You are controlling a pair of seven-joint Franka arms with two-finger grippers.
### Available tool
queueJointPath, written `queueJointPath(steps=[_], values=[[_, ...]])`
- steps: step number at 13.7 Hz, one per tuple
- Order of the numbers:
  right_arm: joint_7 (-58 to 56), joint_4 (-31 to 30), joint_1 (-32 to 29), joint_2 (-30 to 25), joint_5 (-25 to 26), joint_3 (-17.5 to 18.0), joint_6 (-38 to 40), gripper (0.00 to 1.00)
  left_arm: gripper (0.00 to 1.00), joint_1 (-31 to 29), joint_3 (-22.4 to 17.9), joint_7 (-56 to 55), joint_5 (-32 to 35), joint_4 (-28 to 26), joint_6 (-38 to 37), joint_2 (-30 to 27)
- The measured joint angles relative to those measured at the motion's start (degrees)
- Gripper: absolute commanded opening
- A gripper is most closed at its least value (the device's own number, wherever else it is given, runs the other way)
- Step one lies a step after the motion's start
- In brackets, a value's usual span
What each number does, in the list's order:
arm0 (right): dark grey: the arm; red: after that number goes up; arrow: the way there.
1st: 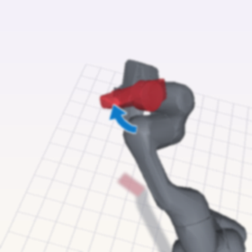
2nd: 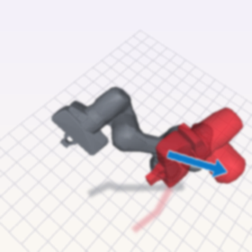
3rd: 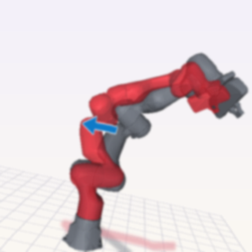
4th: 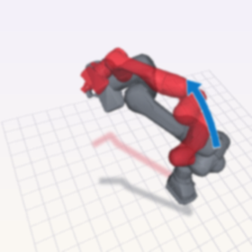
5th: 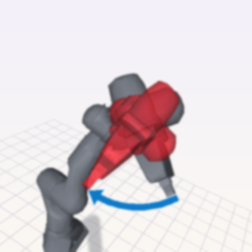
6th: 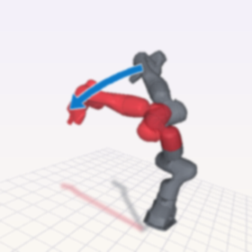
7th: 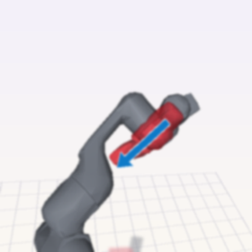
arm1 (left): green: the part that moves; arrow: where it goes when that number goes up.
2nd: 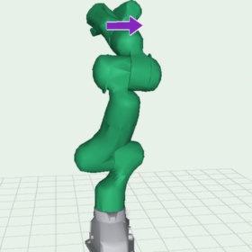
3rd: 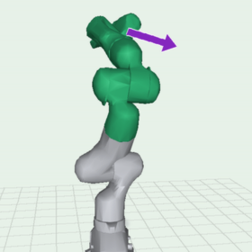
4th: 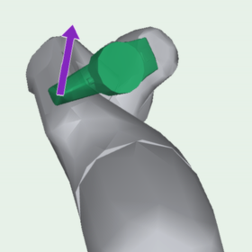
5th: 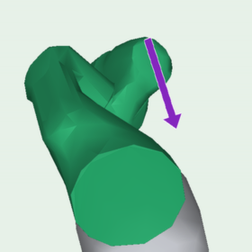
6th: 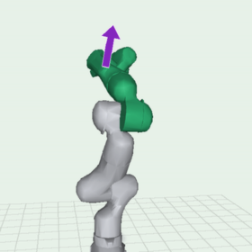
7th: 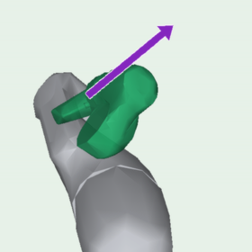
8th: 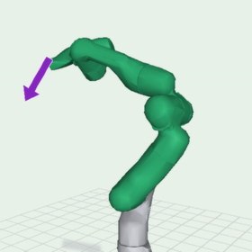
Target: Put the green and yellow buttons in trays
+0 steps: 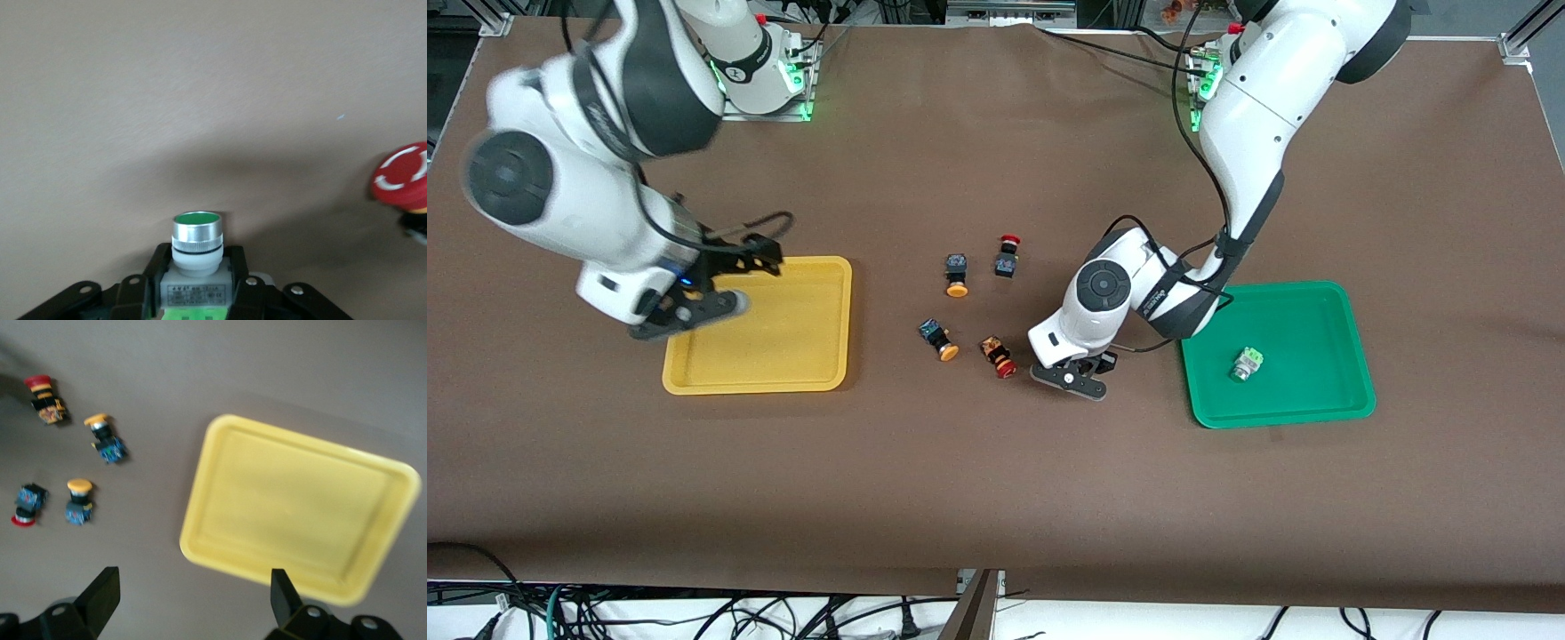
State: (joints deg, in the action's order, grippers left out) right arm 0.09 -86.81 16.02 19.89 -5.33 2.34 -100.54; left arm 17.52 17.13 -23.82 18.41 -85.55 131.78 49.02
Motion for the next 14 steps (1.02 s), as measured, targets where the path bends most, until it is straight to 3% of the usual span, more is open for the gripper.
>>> queueJointPath(steps=[3, 8, 12, 13, 14], values=[[3.2, -0.14, 4.61, 7.23, -2.72, 0.13, -10.48, 1.0, 0.01, -2.78, -0.58, 7.86, 0.26, 1.22, -7.72, -2.61], [6.7, -0.38, 11.6, 17.67, -3.9, 0.22, -25.78, 1.0, 0.02, -16.39, -0.79, 35.27, 0.37, 1.45, -19.94, -9.33], [7.19, -2.16, 14.43, 22.93, -3.94, 0.22, -35.33, 1.0, 0.08, -28.96, -1.09, 51.66, 0.42, -1.43, -19.61, -10.27], [7.19, -3.57, 14.87, 23.21, -3.94, 0.22, -37.1, 1.0, 0.24, -31.88, -1.05, 54.14, 0.42, -3.99, -16.26, -10.21], [7.19, -5.21, 15.07, 23.25, -3.94, 0.21, -38.7, 1.0, 0.55, -33.95, -1.0, 55.49, 0.42, -6.93, -12.43, -10.11]])
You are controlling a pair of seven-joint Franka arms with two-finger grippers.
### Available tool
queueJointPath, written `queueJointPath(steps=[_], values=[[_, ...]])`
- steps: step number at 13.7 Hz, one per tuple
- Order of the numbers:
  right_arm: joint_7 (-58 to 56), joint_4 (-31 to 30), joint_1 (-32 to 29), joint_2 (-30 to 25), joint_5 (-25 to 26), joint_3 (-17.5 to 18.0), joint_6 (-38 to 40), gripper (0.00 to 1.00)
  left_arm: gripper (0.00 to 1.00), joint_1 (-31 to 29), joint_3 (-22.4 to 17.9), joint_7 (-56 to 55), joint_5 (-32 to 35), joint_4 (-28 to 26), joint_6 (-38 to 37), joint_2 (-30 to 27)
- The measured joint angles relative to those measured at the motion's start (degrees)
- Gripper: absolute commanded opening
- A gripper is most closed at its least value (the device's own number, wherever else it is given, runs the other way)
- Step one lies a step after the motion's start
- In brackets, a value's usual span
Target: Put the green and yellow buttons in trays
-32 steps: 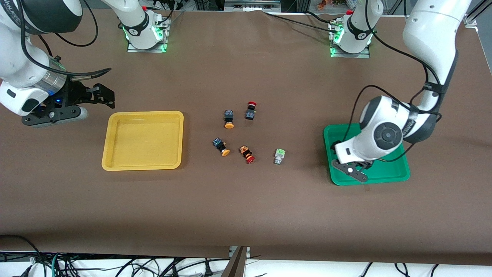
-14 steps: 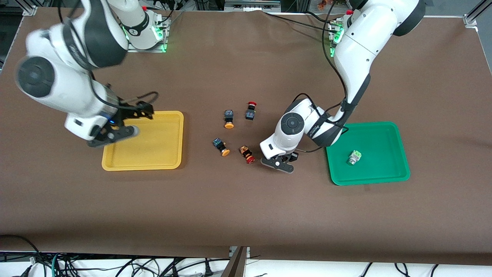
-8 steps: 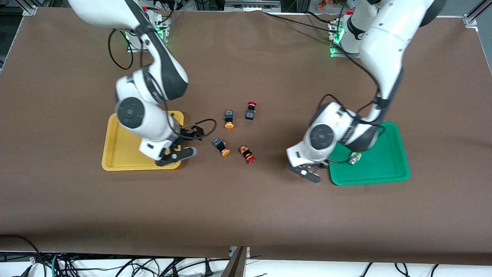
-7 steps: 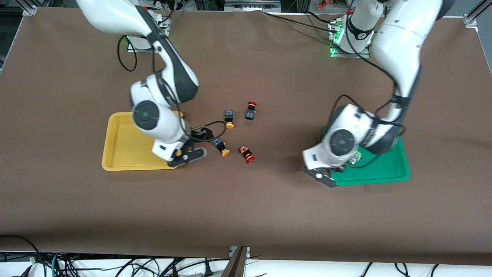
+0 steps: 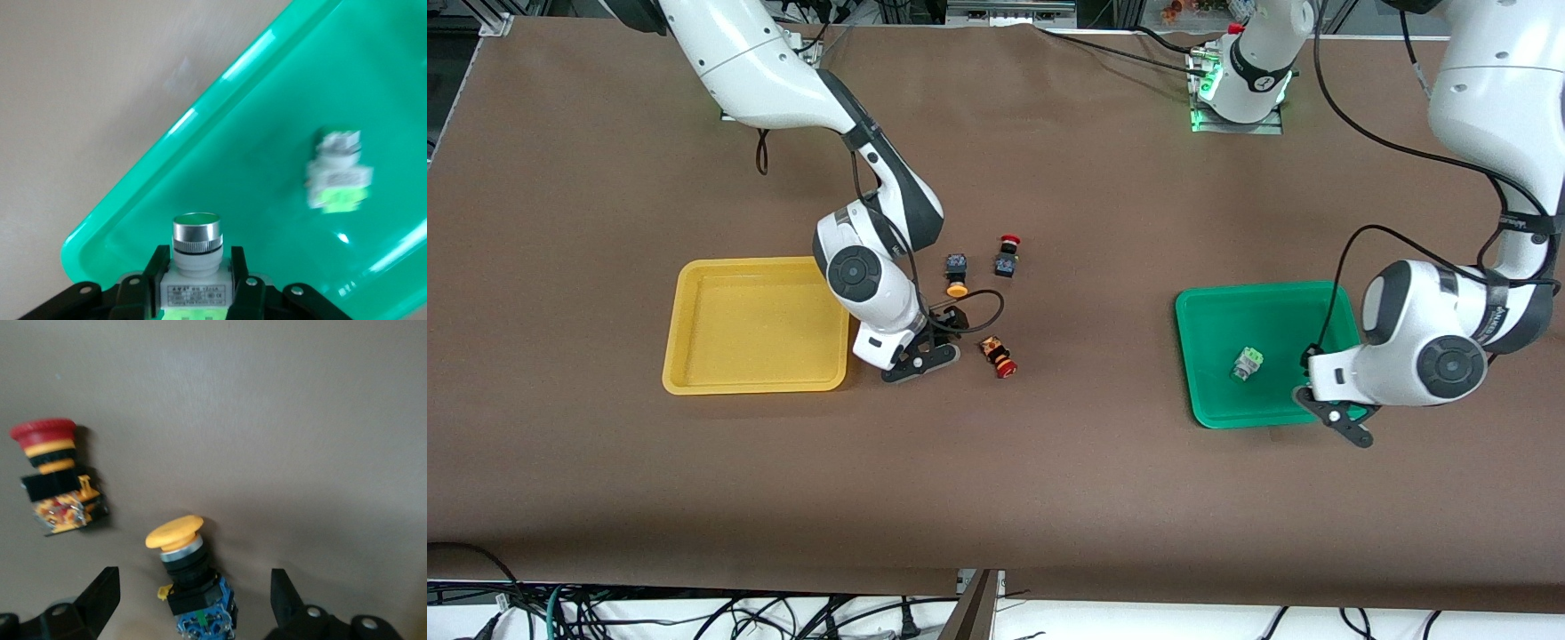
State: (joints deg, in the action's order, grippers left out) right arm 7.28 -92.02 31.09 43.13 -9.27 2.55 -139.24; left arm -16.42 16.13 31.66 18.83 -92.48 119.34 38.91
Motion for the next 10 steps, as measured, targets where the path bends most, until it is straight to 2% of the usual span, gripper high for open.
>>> queueJointPath(steps=[1, 3, 5, 6, 7, 8, 10], values=[[0.0, -1.4, 0.03, 0.0, 0.0, -0.01, -1.12, 0.99, 1.0, -1.17, 0.04, 0.46, 0.0, -2.69, 3.11, 0.09], [0.0, -3.1, 0.03, 0.0, 0.0, -0.08, -1.75, 0.92, 1.0, -1.44, 0.43, 0.5, 0.0, -5.25, 5.37, 0.09], [0.01, -3.58, 0.03, -0.04, 0.0, -0.08, -1.86, 0.78, 1.0, -1.28, 1.33, 0.46, 0.0, -5.07, 5.2, -0.75], [0.01, -3.6, 0.03, -0.12, 0.0, -0.1, -1.86, 0.67, 1.0, -1.32, 1.97, 0.41, 0.0, -4.78, 4.15, -1.96], [0.38, -3.63, 0.03, -0.23, 0.0, -0.12, -1.86, 0.51, 1.0, -1.39, 3.15, 0.24, 0.0, -4.33, 2.04, -3.83], [1.48, -3.66, 0.08, -0.31, 0.0, -0.12, -1.86, 0.35, 1.0, -1.44, 4.96, -0.59, -0.01, -3.75, -0.64, -6.33], [3.11, -3.7, 0.47, -0.47, 0.0, -0.12, -1.83, 0.1, 1.0, -1.23, 9.36, -5.91, -0.02, -2.26, -7.83, -12.25]])
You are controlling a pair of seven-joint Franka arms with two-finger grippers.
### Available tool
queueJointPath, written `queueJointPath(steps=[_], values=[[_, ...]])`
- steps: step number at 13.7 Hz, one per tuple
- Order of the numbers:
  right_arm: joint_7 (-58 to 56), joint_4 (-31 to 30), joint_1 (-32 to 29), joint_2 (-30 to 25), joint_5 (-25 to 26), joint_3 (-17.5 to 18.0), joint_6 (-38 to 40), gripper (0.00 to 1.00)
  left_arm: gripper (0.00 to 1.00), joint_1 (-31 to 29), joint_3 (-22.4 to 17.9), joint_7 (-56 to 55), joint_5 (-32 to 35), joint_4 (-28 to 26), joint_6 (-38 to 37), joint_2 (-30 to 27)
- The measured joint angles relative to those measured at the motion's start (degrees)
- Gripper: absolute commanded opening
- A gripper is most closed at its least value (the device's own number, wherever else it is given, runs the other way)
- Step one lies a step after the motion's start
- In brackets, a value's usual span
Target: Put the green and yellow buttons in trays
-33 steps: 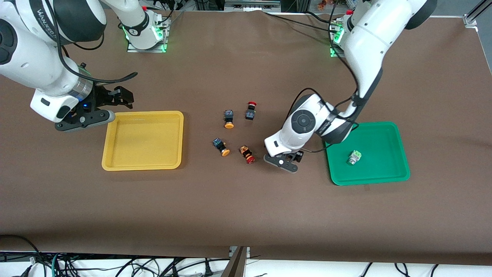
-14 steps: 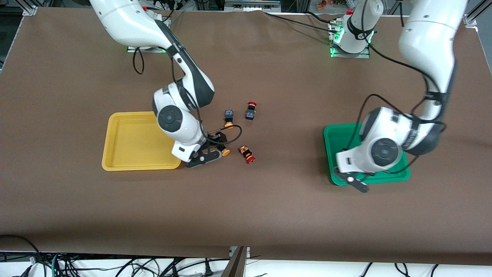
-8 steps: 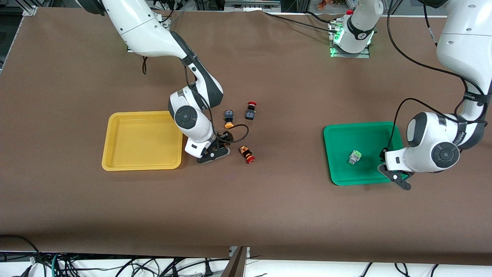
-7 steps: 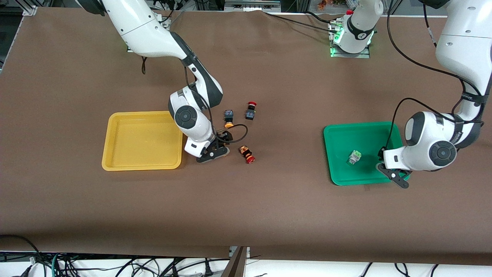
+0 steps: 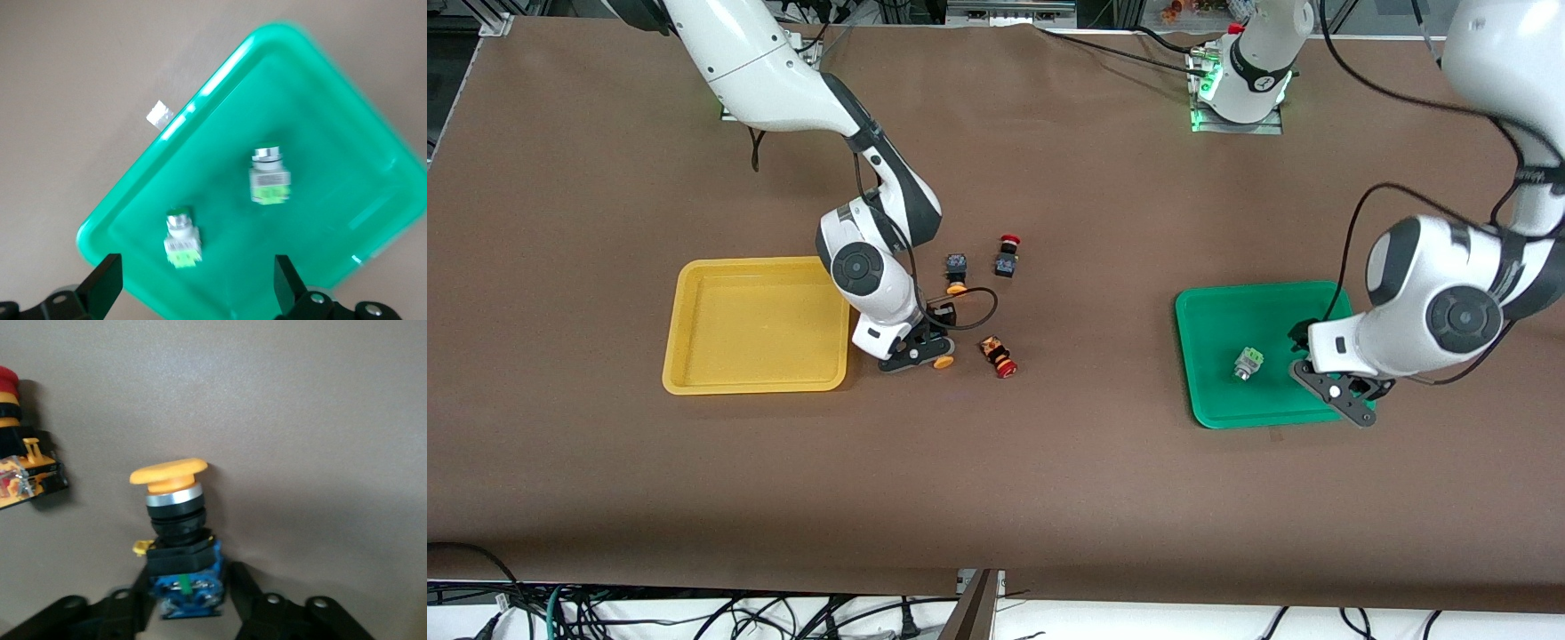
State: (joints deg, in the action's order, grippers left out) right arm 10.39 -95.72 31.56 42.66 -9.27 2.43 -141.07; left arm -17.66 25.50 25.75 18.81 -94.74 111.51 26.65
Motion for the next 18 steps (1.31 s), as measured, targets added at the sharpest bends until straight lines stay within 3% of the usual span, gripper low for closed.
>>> queueJointPath(steps=[1, 3, 5, 6, 8, 10, 12, 13, 15, 16, 18], values=[[0.39, -0.06, 0.22, -0.18, 0.0, 0.04, 0.18, 0.04, 1.0, 0.09, 2.48, -3.82, -0.01, 1.44, -4.76, -2.63], [0.45, -0.05, 0.46, -0.69, 0.0, -0.12, 1.19, 0.04, 1.0, 0.34, 6.78, -11.28, -0.02, 6.52, -15.04, -6.19], [-0.35, 0.22, 0.16, -3.26, 0.02, -1.97, 6.26, 0.05, 1.0, 0.88, 7.57, -14.72, -1.7, 12.69, -22.15, -7.92], [-2.64, 0.26, -0.06, -5.24, 0.02, -3.92, 9.81, 0.06, 1.0, 2.18, 5.11, -15.74, -3.9, 14.55, -23.48, -9.29], [-10.23, 0.08, -0.58, -8.83, 0.01, -9.19, 16.02, 0.18, 1.0, 8.56, -7.13, -17.53, -12.4, 14.36, -23.75, -13.79], [-18.6, -1.41, -1.18, -10.55, 0.0, -15.01, 19.11, 0.18, 1.0, 13.99, -19.09, -18.54, -18.79, 7.89, -18.31, -20.27], [-25.05, -5.29, -1.81, -10.67, -0.1, -19.79, 19.15, 0.18, 1.0, 15.02, -23.52, -18.52, -20.63, 0.93, -15.13, -25.44], [-26.63, -7.64, -2.15, -10.69, -0.27, -21.08, 18.97, 0.24, 1.0, 15.17, -23.43, -18.58, -20.64, -0.43, -15.56, -26.52], [-27.12, -11.44, -2.6, -10.74, -0.86, -21.93, 17.23, 0.65, 1.0, 15.98, -22.49, -19.31, -20.64, -0.82, -16.08, -27.06], [-27.12, -12.53, -2.88, -10.72, -1.12, -21.95, 16.03, 0.73, 1.0, 16.37, -22.26, -19.79, -20.64, -0.83, -16.1, -27.05], [-27.1, -13.44, -3.27, -10.71, -1.64, -21.96, 14.98, 0.74, 1.0, 16.68, -22.2, -19.9, -20.63, -0.83, -16.1, -27.05]])
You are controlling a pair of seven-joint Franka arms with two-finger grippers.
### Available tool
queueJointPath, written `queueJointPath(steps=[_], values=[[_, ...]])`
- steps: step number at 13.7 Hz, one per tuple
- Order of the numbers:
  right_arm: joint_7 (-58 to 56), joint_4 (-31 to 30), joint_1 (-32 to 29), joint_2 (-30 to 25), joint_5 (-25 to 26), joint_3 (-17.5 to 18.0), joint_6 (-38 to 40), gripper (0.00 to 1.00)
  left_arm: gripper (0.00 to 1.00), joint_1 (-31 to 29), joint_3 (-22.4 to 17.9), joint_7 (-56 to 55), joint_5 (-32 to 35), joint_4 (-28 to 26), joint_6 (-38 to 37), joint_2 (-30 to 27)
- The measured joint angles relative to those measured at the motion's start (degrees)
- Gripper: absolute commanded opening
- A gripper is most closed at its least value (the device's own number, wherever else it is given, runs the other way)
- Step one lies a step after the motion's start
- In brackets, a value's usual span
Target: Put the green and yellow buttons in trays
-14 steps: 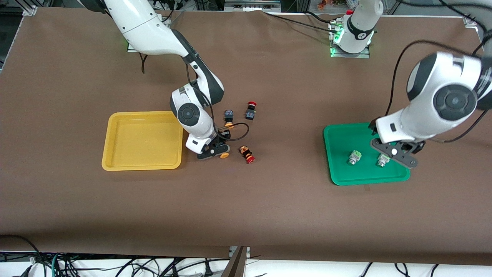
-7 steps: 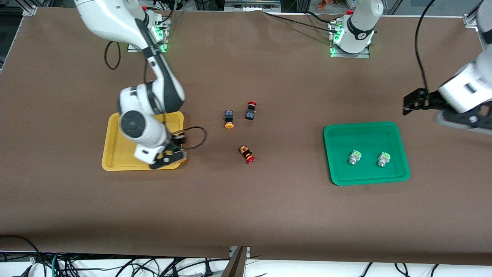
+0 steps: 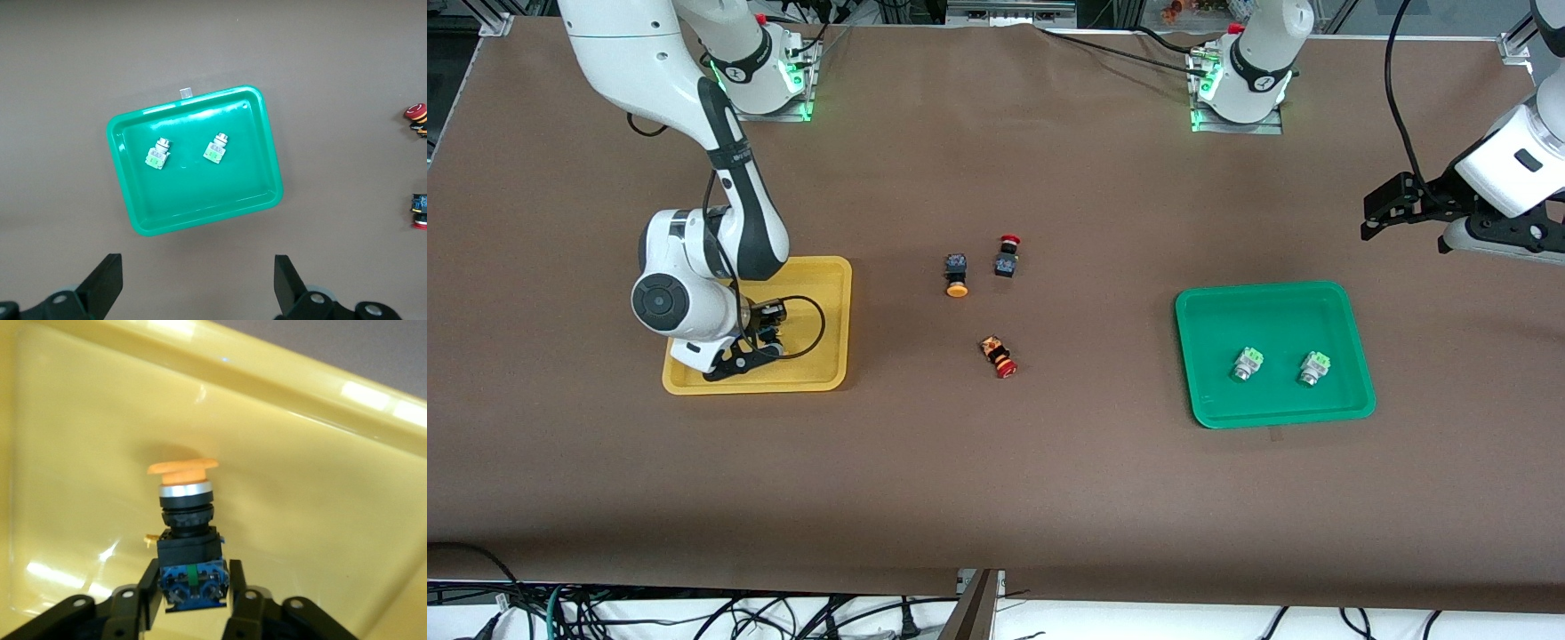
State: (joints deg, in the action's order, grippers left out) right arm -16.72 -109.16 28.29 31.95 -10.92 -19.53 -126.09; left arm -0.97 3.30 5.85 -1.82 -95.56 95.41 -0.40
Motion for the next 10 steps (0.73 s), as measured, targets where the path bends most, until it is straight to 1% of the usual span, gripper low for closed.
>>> queueJointPath(steps=[3, 5, 6, 7, 10], values=[[1.36, 0.31, 0.2, -0.88, -3.99, 0.17, 1.75, 0.74, 1.0, -0.01, -0.05, 0.0, 0.0, 0.0, -0.1, 0.0], [7.0, 0.62, 1.03, -2.42, -5.66, 1.58, 4.35, 0.74, 1.0, -0.01, -0.01, 0.0, 0.0, 0.0, -0.13, 0.0], [11.35, 0.63, 1.56, -3.25, -6.23, 3.37, 4.87, 0.74, 1.0, 0.0, 0.03, 0.0, 0.0, 0.0, -0.21, 0.0], [16.81, 0.63, 2.02, -3.9, -6.47, 5.95, 5.08, 0.74, 1.0, 0.0, 0.1, 0.0, 0.0, 0.0, -0.47, 0.0], [35.88, 0.61, 3.0, -4.63, -6.92, 15.56, 3.51, 0.74, 1.0, 0.0, 0.21, 0.0, 0.0, 0.0, -1.08, 0.0]])
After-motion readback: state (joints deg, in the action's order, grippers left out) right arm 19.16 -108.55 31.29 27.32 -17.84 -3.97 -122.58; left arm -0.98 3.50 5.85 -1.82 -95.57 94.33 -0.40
